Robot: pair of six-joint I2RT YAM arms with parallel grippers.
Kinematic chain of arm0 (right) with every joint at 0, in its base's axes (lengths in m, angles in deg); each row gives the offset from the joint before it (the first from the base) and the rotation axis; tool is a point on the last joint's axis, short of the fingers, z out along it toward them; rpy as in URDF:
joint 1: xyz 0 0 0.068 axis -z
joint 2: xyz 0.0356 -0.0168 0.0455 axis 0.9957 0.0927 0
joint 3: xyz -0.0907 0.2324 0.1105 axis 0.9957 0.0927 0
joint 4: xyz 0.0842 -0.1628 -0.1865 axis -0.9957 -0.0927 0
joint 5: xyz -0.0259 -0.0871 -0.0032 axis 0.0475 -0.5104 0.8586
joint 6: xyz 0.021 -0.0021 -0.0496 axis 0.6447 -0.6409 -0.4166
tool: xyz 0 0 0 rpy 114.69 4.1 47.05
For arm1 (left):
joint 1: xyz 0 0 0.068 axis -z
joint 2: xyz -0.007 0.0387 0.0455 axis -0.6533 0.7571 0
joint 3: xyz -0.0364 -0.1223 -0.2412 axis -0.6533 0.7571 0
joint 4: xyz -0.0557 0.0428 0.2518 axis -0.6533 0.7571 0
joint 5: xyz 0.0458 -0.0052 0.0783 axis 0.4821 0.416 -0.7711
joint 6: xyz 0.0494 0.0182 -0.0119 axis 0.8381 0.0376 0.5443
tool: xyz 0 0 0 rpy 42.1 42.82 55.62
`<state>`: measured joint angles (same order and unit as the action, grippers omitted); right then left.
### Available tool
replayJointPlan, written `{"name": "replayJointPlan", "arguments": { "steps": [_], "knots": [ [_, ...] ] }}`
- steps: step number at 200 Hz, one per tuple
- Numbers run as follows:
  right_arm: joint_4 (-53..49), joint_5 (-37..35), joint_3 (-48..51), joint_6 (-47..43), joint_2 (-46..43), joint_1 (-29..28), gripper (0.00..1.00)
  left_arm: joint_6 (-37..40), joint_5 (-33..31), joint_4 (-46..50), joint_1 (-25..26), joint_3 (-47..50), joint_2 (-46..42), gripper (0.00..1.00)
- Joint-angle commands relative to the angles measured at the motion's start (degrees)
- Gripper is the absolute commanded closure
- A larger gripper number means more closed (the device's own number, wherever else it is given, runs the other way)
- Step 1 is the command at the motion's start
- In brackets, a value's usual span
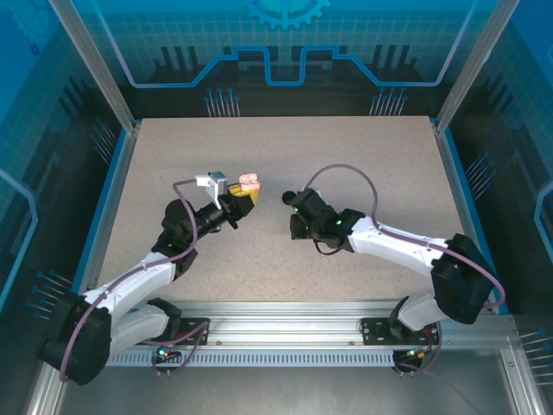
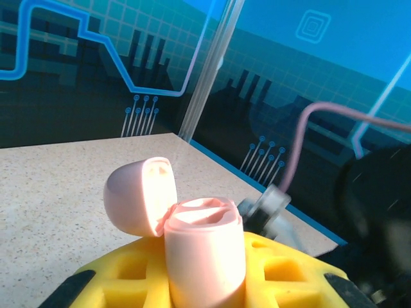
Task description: Insert wireless bluetooth earbuds into charging case
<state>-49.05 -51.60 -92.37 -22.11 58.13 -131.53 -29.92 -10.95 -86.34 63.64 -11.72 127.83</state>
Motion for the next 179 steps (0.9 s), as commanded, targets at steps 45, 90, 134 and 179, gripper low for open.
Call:
{"name": "replayJointPlan", "arguments": {
  "steps": [45, 90, 134, 179],
  "knots": [
    [-1.5, 2.9, -13.2, -6.7, -6.6, 5.6, 0.87, 9.5, -3.0, -33.2, 1.2, 1.2, 15.5, 1.00],
    [0.4, 3.8, -20.0, -8.9, -7.1, 6.7, 0.87, 18.4, -4.4, -33.7, 3.8, -3.5, 20.7, 1.00],
    [9.6, 4.2, -19.7, -10.2, -7.6, 6.8, 0.86, 27.5, -8.4, -33.8, 6.6, -7.8, 24.9, 1.00],
    [24.5, 4.8, -13.1, -11.5, -8.9, 6.6, 0.85, 32.1, -9.4, -33.7, 8.3, -12.2, 29.2, 1.00]
  ]
}}
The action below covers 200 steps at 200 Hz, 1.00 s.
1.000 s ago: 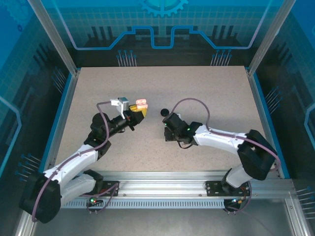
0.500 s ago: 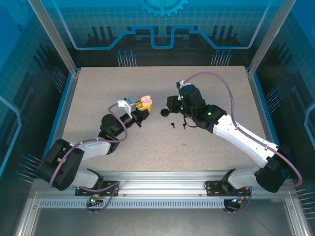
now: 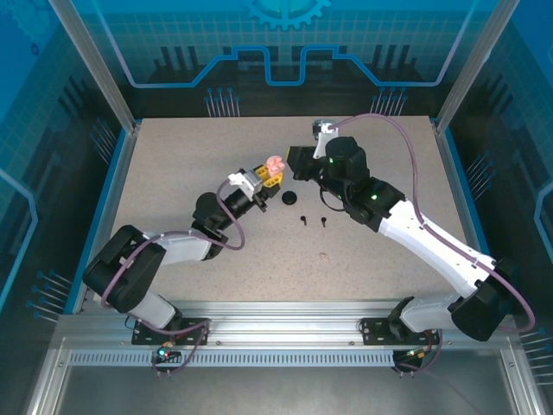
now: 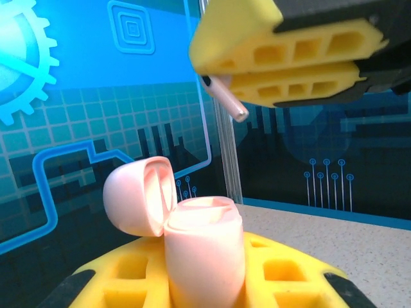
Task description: Insert wireless bluetooth earbuds into charging case
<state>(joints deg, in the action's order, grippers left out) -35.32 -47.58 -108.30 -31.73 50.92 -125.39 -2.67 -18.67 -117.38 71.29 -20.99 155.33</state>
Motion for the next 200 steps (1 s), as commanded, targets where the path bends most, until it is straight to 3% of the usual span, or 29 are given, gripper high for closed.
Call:
{"name": "replayJointPlan", "arguments": {
  "steps": [1, 86, 200],
  "knots": [
    [11.1, 0.8, 3.0, -1.9, -1.7, 0.5, 0.85, 4.8, -1.7, -2.7, 0.7, -3.1, 1.8, 1.00],
    [28.4, -2.6, 14.1, -5.8, -4.8, -1.9, 0.85, 2.8, -2.1, -2.7, 1.2, -6.3, 4.7, 1.00],
    [31.5, -4.3, 16.5, -5.5, -2.3, -2.0, 0.87, 3.7, -1.5, -2.8, 2.1, -6.1, 3.6, 1.00]
  ]
}}
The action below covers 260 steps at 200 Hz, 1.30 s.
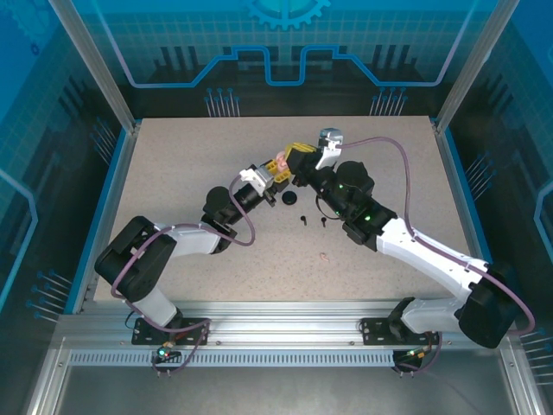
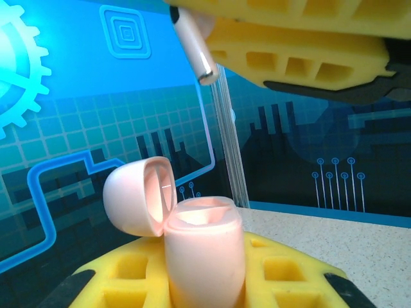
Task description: Insert wireless bluetooth earbuds into charging case
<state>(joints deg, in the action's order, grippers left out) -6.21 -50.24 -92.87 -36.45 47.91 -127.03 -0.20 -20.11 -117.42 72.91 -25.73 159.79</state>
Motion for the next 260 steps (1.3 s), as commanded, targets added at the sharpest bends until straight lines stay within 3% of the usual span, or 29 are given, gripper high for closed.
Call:
{"name": "replayJointPlan", "arguments": {
  "steps": [1, 260],
  "knots": [
    [2.4, -1.7, 1.1, -0.8, 0.7, -0.4, 0.87, 1.2, -0.1, -2.7, 0.5, -1.3, -0.9, 1.00],
    [4.7, 0.5, 10.0, 1.8, 0.0, 0.4, 0.91, 0.6, -1.0, -2.6, 1.0, -1.6, -3.5, 1.00]
  ]
}}
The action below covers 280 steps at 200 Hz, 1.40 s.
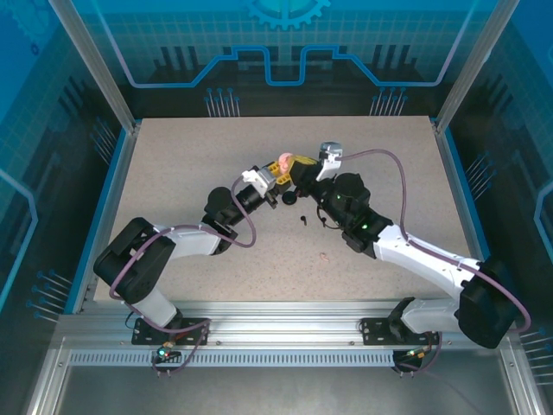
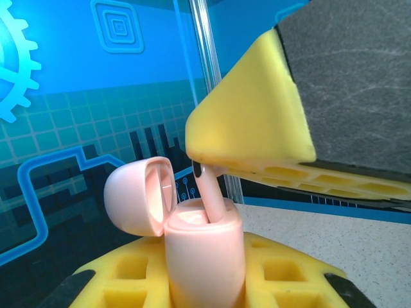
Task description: Insert wireless bluetooth earbuds into charging case
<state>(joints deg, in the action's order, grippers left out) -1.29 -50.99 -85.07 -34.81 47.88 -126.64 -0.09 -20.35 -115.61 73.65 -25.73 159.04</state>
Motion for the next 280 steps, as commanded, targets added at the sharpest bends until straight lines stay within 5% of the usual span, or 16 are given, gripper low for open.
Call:
{"name": "replayJointPlan", "arguments": {
  "steps": [1, 78, 126, 171, 216, 280],
  "knots": [
    [-0.2, 1.3, 2.2, 0.1, 0.0, 0.0, 0.91, 0.5, -0.8, -4.5, 0.3, -1.6, -2.7, 1.00],
    [-0.2, 2.0, 2.0, -2.0, 0.8, -1.3, 0.88, -0.7, -1.1, -4.5, 0.3, -1.7, -2.5, 1.00],
    [-7.7, 1.2, -4.5, -0.4, -2.9, -0.7, 0.41, -1.5, -1.9, -4.5, 0.3, -0.7, -2.1, 1.00],
    [-18.4, 1.2, -7.9, 0.9, -10.1, 0.5, 0.19, -3.1, -2.6, -4.5, 0.4, 1.0, -2.8, 1.00],
    [-31.2, 2.8, -12.0, 3.6, -11.8, 4.2, 0.20, -3.8, -2.4, -4.5, 0.3, 3.2, -4.6, 1.00],
    [-39.4, 10.0, -18.4, 1.9, -6.1, 6.7, 0.57, -4.9, -1.2, -4.5, 0.4, 5.9, -6.9, 1.00]
  ]
}}
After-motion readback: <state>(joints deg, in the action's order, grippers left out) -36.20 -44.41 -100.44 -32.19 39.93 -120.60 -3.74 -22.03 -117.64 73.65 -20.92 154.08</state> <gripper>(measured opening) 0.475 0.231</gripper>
